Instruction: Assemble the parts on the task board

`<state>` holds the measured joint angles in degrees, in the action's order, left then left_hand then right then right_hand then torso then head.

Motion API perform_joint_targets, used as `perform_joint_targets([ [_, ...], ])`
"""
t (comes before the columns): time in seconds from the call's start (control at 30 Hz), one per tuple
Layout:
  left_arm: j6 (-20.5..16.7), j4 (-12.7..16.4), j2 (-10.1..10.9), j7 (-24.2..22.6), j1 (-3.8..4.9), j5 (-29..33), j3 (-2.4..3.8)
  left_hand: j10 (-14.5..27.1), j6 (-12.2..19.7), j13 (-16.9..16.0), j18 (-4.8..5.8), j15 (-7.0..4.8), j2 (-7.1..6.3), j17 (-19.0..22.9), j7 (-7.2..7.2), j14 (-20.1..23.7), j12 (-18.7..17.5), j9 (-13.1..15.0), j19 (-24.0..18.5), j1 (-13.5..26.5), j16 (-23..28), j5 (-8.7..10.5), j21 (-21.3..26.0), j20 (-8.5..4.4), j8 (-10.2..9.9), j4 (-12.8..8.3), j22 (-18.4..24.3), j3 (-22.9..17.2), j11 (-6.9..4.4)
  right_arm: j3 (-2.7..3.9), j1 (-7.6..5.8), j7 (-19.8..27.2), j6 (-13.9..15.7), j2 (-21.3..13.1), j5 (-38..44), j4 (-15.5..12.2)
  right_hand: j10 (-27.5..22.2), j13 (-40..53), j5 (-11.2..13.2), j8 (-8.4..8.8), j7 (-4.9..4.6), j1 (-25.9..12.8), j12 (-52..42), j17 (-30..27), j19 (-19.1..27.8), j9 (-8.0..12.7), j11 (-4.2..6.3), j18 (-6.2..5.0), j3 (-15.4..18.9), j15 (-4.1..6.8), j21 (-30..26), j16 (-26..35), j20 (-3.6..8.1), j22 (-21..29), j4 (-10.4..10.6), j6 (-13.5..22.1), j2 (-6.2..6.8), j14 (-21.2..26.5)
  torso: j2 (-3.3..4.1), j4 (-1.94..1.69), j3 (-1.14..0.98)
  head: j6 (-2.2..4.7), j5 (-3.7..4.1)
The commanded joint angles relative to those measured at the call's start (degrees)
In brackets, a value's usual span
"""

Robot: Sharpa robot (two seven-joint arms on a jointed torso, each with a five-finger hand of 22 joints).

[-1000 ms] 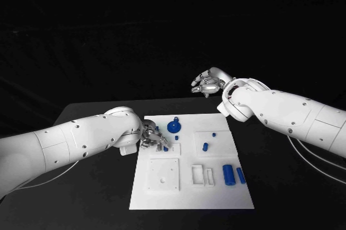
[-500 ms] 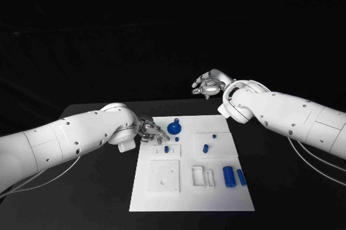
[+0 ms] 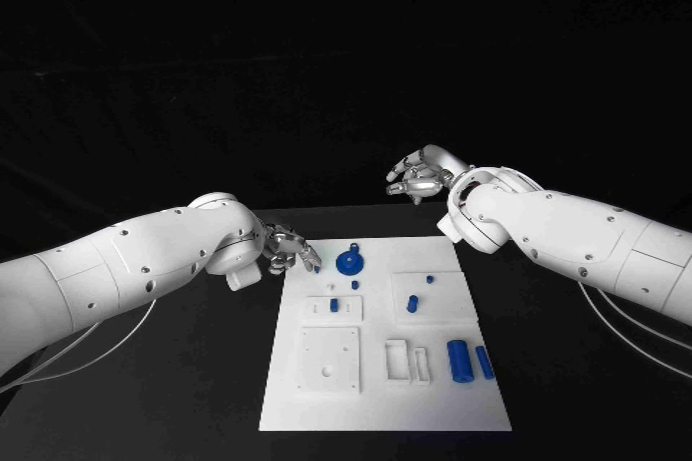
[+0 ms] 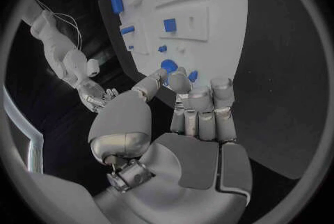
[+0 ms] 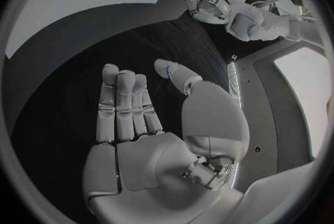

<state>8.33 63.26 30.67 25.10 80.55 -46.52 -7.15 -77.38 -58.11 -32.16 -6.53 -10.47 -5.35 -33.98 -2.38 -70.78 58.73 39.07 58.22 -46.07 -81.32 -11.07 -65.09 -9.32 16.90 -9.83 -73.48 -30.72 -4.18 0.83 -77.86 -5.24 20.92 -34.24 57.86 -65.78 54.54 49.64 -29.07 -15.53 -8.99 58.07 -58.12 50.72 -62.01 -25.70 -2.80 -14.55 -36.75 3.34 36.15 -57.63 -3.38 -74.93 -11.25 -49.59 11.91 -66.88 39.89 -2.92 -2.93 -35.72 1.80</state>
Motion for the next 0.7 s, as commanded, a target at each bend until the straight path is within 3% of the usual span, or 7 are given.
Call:
perform_joint_targets([
  [0.03, 0.2, -1.9, -0.7, -0.3, 0.26, -0.8, 0.02, 0.3, 1.0, 0.2, 0.25, 0.61, -0.18, 0.2, -0.57, 0.1, -0.4, -0.2, -0.6, 0.8, 0.5, 2.07, 0.6, -5.4, -0.4, 0.3, 0.2, 0.4, 0.55, 0.03, 0.05, 0.4, -0.1, 0.0, 0.0, 0.0, -0.5, -0.1, -0.4, 0.41, -0.28, -0.6, -0.2, -0.1, 0.4, 0.1, -0.05, -0.45, 0.3, -0.01, -0.3, 0.2, -0.08, -1.0, 0.0, 0.1, -0.2, 0.3, 0.12, 0.16, -0.02, 0.17, -0.06],
  [0.07, 0.3, -2.6, -0.9, 0.0, 0.28, -1.0, 0.04, 0.5, 1.2, 0.3, 0.29, 0.71, -0.53, 0.3, -0.68, 0.2, -0.6, -0.2, -0.7, 1.0, 0.7, 3.77, 0.8, -5.37, -0.6, 0.7, 0.3, 0.4, 0.65, 0.03, 0.05, 0.4, -0.1, 0.0, 0.0, 0.0, -0.5, -0.1, -0.4, 0.41, -0.28, -0.6, -0.2, -0.1, 0.4, 0.1, -0.06, -0.45, 0.3, -0.01, -0.3, 0.2, -0.08, -1.0, 0.0, 0.1, -0.2, 0.3, 0.13, 0.17, -0.03, 0.19, -0.06],
  [0.13, 1.0, -3.9, -1.5, 0.3, 0.47, -1.8, 0.05, 0.6, 0.9, 0.3, 0.38, 0.77, -1.17, 0.3, -0.69, 0.3, -0.7, -0.2, -0.9, 1.5, 0.9, 4.71, 1.0, -5.29, -0.4, 1.4, 0.4, 0.4, 0.68, 0.03, 0.05, 0.4, -0.1, 0.0, 0.0, 0.0, -0.5, -0.1, -0.4, 0.43, -0.29, -0.6, -0.2, -0.1, 0.4, 0.1, -0.06, -0.45, 0.3, -0.02, -0.3, 0.2, -0.08, -1.0, 0.0, 0.1, -0.2, 0.3, 0.16, 0.19, -0.03, 0.25, -0.03],
  [0.37, 2.2, -7.9, -3.3, 0.1, 0.58, -3.4, 0.07, 1.4, 3.4, 0.5, 0.52, 1.38, -2.75, 0.3, -1.41, 1.1, -1.0, -0.9, -1.6, 2.0, 1.2, 6.17, 1.4, -5.13, -1.8, 3.2, 0.5, -0.2, 1.35, 0.03, 0.07, 0.5, 0.0, 0.1, -0.1, 0.1, -0.5, -0.2, -0.4, 0.5, -0.34, -0.6, -0.3, -0.1, 0.4, 0.1, -0.11, -0.45, 0.4, -0.05, -0.3, 0.2, -0.09, -1.0, 0.0, 0.3, -0.17, 0.3, 0.15, 0.25, -0.13, 0.25, 0.05],
  [0.5, 3.1, -10.1, -4.7, -0.4, 0.55, -3.7, 0.05, 2.1, 5.2, 0.5, 0.6, 1.87, -3.72, 0.3, -1.94, 1.6, -1.1, -1.4, -2.0, 2.3, 1.4, 8.06, 1.6, -4.85, -2.7, 4.0, 0.5, -0.2, 1.86, 0.03, 0.07, 0.5, 0.0, 0.2, -0.1, 0.1, -0.6, -0.2, -0.4, 0.59, -0.39, -0.7, -0.3, -0.1, 0.4, 0.2, -0.15, -0.45, 0.5, -0.09, -0.4, 0.2, -0.09, -1.0, 0.0, 0.5, -0.14, 0.3, 0.17, 0.16, -0.04, 0.2, 0.21],
  [0.7, 4.3, -11.4, -5.7, -0.5, 0.49, -3.7, 0.04, 2.3, 5.8, 0.4, 0.56, 2.1, -4.8, 0.2, -2.18, 1.8, -1.0, -1.6, -2.2, 2.7, 1.3, 8.24, 1.7, -4.63, -3.0, 4.8, 0.5, -0.1, 2.1, 0.03, 0.07, 0.4, 0.0, 0.1, -0.1, -0.2, -0.6, -0.3, -0.5, 0.64, -0.41, -0.7, -0.4, -0.1, 0.4, 0.2, -0.18, -0.45, 0.5, -0.11, -0.4, 0.2, -0.09, -1.1, 0.0, 0.6, -0.14, 0.3, 0.26, 0.27, -0.09, 0.17, 0.33],
])
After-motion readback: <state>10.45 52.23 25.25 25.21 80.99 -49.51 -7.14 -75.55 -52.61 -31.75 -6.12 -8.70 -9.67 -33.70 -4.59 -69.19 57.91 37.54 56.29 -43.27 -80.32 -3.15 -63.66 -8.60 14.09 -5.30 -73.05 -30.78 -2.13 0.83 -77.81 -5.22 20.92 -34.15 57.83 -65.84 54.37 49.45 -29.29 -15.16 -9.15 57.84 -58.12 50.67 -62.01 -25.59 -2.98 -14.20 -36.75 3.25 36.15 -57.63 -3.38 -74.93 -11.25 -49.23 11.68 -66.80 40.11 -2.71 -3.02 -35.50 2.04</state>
